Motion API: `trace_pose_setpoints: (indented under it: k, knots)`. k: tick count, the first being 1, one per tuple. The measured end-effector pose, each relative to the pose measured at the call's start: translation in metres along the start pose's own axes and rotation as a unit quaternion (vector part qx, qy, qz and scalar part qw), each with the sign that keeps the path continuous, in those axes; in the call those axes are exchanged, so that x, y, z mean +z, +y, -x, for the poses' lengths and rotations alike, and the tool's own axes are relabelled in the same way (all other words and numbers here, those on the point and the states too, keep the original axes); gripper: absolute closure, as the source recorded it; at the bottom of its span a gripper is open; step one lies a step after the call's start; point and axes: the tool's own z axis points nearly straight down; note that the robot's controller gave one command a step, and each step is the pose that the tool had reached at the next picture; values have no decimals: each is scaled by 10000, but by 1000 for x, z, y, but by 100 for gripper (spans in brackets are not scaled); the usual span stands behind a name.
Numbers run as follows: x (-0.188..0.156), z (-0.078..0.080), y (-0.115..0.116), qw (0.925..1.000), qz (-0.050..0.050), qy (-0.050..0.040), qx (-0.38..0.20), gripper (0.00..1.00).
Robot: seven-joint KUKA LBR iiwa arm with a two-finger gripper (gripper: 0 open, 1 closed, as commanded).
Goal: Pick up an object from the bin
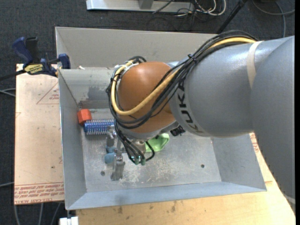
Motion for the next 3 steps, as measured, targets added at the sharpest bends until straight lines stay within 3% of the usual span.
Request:
trace_pose_setpoints:
  k: [1, 2, 3]
  knots:
    - [123, 43, -61, 10000, -8, -12, -61, 0]
    - [110, 59, -14, 9926, 22, -41, 1210, 0]
    - [119, 11, -21, 9963, 3, -28, -857, 0]
